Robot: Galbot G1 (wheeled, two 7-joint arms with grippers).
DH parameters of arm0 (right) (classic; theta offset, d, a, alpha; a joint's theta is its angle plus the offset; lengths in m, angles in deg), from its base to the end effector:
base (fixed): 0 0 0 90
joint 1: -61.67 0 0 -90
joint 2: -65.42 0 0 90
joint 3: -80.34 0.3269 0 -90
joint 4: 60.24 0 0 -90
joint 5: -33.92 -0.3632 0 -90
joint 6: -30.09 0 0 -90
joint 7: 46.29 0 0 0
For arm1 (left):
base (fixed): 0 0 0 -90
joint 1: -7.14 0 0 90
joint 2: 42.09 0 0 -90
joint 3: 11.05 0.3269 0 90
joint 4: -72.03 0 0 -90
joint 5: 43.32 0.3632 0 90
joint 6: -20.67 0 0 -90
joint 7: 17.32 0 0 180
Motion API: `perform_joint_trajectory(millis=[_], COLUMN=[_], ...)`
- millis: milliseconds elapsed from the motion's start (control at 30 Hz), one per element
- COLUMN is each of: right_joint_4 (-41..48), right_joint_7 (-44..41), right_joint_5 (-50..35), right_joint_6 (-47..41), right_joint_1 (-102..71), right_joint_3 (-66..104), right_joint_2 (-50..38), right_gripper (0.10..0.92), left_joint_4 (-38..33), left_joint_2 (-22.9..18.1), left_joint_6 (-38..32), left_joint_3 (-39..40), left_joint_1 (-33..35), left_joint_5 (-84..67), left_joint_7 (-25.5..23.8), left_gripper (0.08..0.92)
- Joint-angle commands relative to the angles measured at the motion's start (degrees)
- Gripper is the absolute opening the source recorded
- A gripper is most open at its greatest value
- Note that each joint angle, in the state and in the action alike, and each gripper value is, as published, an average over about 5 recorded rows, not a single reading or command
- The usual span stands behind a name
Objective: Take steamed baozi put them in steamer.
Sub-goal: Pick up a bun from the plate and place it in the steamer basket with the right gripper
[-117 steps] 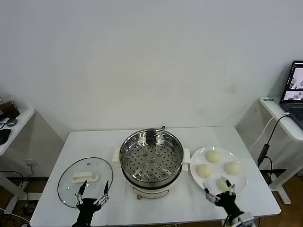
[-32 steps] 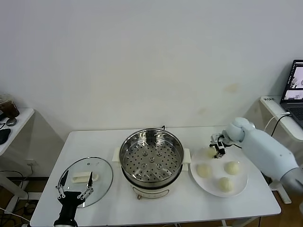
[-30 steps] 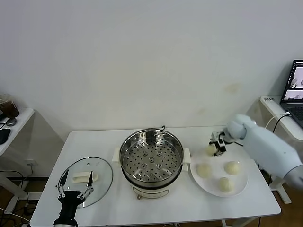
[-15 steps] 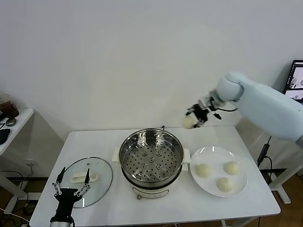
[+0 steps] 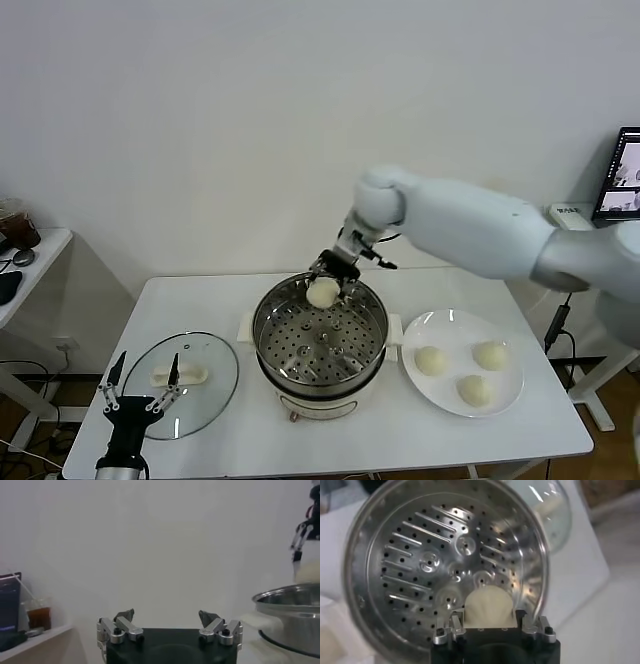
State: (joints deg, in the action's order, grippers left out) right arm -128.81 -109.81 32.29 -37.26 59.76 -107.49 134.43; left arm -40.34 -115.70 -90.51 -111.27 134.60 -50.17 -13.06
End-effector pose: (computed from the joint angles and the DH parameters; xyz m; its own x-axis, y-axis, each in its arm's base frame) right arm 0.5472 0.1481 -0.0643 -0.0556 -0.3196 0.9459 -0.3423 -0.8839 -0.3188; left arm 0.1625 0.1104 -0.3314 -0.9882 -0.0431 -0.1472 -0.0733 0.9757 0.2063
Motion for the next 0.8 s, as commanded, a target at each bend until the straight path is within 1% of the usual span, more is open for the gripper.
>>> perform_joint_trajectory(millis=[33, 300, 500, 600, 667, 733, 800], right_joint_4=[3.1, 7.7, 10.1, 10.7, 10.6, 9.3, 6.8], right_joint_7=[2.8, 6.1, 7.8, 8.8, 9.4, 9.8, 9.6], right_joint_5=[14.2, 25.2, 29.2, 29.8, 29.4, 27.2, 22.8], right_joint_6=[12.3, 17.3, 19.2, 19.9, 20.0, 19.5, 17.9], right_joint_1=[-2.9, -6.4, -8.1, -8.5, -8.4, -7.8, -6.4], right_joint_3=[-2.7, 1.2, 3.4, 4.2, 4.6, 4.6, 4.0], right_joint_2=[7.3, 7.7, 8.0, 8.1, 8.0, 7.6, 6.6], right_gripper=[0.594, 0.594, 0.607, 0.642, 0.681, 0.733, 0.777], left_joint_4=[0.3, 0.5, 0.5, 0.4, 0.4, 0.3, 0.3], left_joint_2=[-0.2, -0.5, -0.7, -0.8, -0.9, -0.9, -0.9], left_joint_6=[-0.3, -0.5, -0.5, -0.5, -0.5, -0.5, -0.4], left_joint_3=[-0.9, -0.9, -1.0, -1.0, -0.9, -1.0, -1.0], left_joint_1=[0.0, -0.3, -0.3, -0.3, -0.3, -0.4, -0.4], left_joint_5=[-0.1, 0.3, 0.9, 1.1, 1.2, 1.2, 1.2], left_joint_7=[0.1, 0.0, 0.0, 0.0, 0.0, 0.0, 0.1], left_gripper=[0.823, 0.823, 0.823, 0.823, 0.823, 0.823, 0.823])
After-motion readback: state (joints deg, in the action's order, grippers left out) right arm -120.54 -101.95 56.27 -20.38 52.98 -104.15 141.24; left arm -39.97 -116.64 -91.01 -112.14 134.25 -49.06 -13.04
